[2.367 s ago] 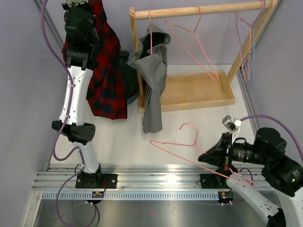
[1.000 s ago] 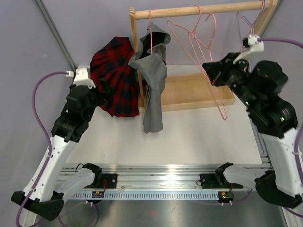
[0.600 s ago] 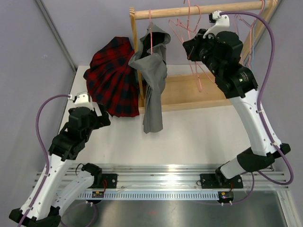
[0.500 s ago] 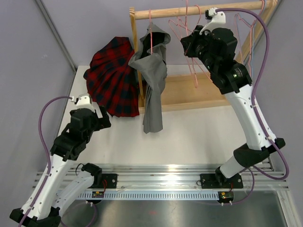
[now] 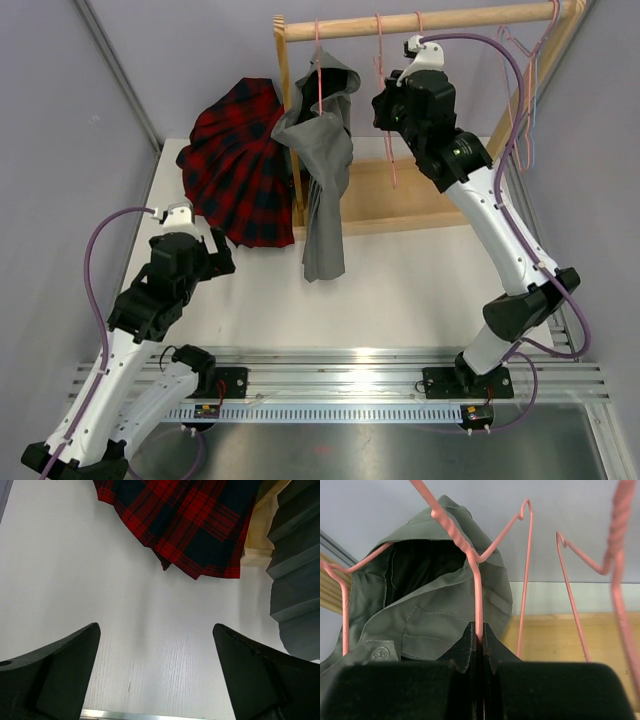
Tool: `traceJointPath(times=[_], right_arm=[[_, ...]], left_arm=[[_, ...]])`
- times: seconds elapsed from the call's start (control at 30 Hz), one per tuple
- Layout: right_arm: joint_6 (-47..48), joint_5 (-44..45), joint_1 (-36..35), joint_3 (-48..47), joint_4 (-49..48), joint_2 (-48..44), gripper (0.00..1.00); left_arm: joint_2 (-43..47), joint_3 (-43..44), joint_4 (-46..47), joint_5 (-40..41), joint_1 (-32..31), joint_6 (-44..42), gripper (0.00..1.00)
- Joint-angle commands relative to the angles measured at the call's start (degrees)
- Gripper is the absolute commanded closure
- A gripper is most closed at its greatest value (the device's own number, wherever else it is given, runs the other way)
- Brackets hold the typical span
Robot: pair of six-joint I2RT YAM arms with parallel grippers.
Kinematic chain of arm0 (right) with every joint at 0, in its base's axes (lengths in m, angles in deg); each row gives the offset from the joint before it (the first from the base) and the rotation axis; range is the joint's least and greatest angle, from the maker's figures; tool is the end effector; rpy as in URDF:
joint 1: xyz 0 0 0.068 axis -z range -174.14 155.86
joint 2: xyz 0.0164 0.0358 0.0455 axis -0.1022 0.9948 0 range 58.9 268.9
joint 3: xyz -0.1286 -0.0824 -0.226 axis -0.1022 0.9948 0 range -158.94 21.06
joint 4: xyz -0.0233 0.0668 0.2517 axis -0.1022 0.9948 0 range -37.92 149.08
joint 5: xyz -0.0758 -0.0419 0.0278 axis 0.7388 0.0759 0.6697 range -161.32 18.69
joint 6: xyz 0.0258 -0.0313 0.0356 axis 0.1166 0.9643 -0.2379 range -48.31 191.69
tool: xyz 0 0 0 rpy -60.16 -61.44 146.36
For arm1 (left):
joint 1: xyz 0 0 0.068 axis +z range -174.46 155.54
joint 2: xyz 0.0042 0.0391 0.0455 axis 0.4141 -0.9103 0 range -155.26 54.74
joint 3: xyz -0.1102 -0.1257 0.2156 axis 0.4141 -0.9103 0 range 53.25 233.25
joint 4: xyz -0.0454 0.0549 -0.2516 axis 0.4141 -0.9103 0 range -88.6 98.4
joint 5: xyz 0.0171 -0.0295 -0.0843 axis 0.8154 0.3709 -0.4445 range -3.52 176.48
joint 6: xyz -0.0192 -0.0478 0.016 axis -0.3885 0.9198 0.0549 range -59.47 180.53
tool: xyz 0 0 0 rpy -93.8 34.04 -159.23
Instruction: Remove the skirt from the hanger
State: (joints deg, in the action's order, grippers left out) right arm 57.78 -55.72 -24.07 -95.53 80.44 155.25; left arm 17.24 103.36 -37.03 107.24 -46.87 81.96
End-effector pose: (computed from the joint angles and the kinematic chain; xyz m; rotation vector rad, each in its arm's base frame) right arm 0.3216 0.1741 0.5016 -0.0373 1.7183 0.3359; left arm 0.1220 -0.0367 0.3281 -0.1909 2.0944 -0.0702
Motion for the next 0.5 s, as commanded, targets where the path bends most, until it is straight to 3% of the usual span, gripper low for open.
traceJointPath(times=[0.0, 0.07, 0.13, 0.2, 0.23, 0.27, 0.33, 0.47], right_arm=[[-0.8, 3.1, 0.1, 4.8, -3.0, -5.7, 1.00], [-1.0, 4.4, 0.1, 8.0, -3.1, -8.7, 1.00], [-1.0, 5.8, 0.1, 9.7, -3.2, -11.6, 0.88], [-0.8, 6.2, 0.1, 10.9, -2.7, -13.6, 0.51], [-0.5, 5.5, 0.1, 11.0, -2.5, -15.2, 0.24], [-0.4, 5.0, 0.1, 10.8, -2.5, -15.8, 0.14], [-0.5, 2.0, 0.1, 8.9, -2.1, -17.1, 0.05], [-0.6, -8.5, 0.1, 2.4, -0.6, -14.5, 0.04]], left_arm=[[0.6, -0.1, 2.0, -1.7, -0.3, -0.2, 0.01], [0.5, -0.2, 2.0, -2.0, -0.3, -0.2, 0.01], [0.3, -0.2, 2.0, -2.1, -0.4, -0.2, 0.01], [0.2, -0.3, 2.0, -2.2, -0.4, -0.2, 0.01], [0.2, -0.3, 2.0, -2.3, -0.3, -0.3, 0.01], [0.2, -0.2, 2.0, -2.4, -0.3, -0.2, 0.01], [0.1, -0.4, 2.2, -2.5, -0.4, -0.3, 0.01], [-0.1, -0.3, 2.2, -2.6, -0.5, -0.3, 0.01]])
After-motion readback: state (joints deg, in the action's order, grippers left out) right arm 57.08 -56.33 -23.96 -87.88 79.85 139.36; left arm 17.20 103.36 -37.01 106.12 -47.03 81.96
